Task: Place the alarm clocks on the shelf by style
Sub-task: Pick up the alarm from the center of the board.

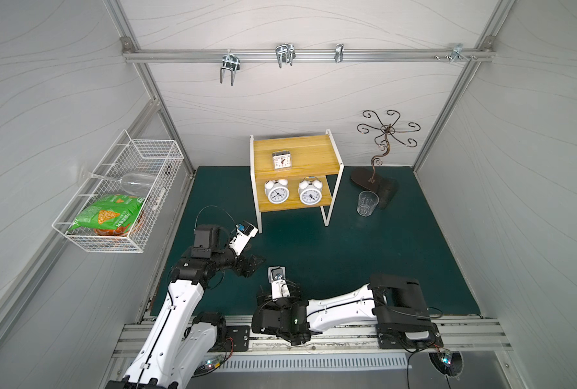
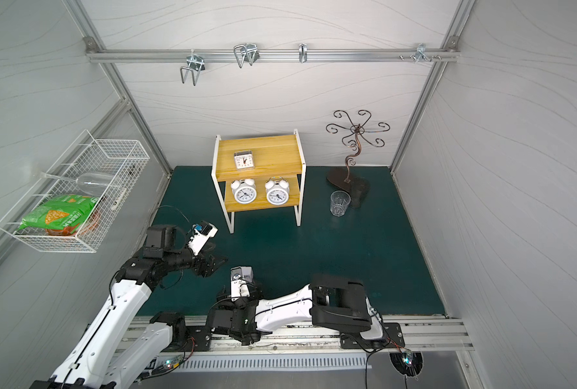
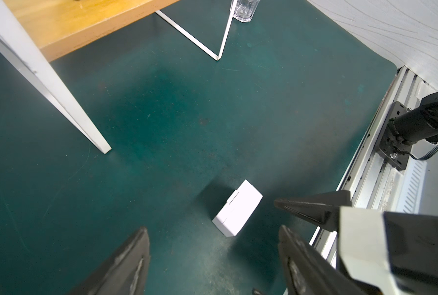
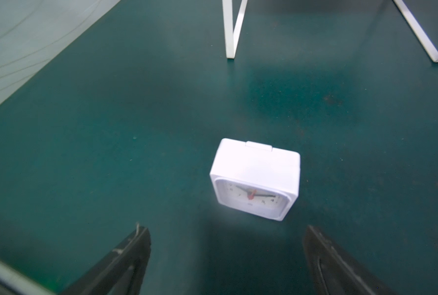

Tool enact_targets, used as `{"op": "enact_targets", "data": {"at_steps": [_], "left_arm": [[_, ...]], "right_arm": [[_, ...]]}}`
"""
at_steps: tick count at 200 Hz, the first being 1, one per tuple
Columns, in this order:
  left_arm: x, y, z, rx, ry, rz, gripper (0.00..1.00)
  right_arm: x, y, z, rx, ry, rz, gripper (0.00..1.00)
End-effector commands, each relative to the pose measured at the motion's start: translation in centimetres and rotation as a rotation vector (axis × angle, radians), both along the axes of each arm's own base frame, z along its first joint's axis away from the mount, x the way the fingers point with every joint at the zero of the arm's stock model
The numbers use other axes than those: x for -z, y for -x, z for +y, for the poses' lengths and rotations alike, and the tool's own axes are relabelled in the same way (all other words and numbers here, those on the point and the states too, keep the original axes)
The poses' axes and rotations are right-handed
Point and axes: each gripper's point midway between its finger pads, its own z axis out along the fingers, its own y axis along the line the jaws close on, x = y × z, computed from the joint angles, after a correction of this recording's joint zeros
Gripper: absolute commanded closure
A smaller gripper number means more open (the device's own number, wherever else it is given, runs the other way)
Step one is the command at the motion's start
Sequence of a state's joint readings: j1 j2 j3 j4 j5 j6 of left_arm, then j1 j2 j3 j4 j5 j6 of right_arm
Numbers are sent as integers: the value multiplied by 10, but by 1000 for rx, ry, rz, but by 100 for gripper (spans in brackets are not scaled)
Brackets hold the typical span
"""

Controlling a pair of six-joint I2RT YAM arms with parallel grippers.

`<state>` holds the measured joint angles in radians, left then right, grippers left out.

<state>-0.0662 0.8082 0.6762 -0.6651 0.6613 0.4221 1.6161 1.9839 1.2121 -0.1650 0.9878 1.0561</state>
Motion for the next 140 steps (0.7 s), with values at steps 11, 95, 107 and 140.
{"op": "enact_targets", "data": {"at_steps": [11,95,107,140], "left_arm": [[-7,-2,-1,5,14,-31,18],[-5,1,-2,18,16,-24,18],[-5,1,-3,19,17,-23,18],[-5,1,-3,21,16,-24,17]], "right_arm": [[7,-15,5,24,11,-31,4],[23,-31,11,29,48,-63,11],[24,-31,11,27,52,-64,12],[28,-32,12,22,68,-68,18]]}}
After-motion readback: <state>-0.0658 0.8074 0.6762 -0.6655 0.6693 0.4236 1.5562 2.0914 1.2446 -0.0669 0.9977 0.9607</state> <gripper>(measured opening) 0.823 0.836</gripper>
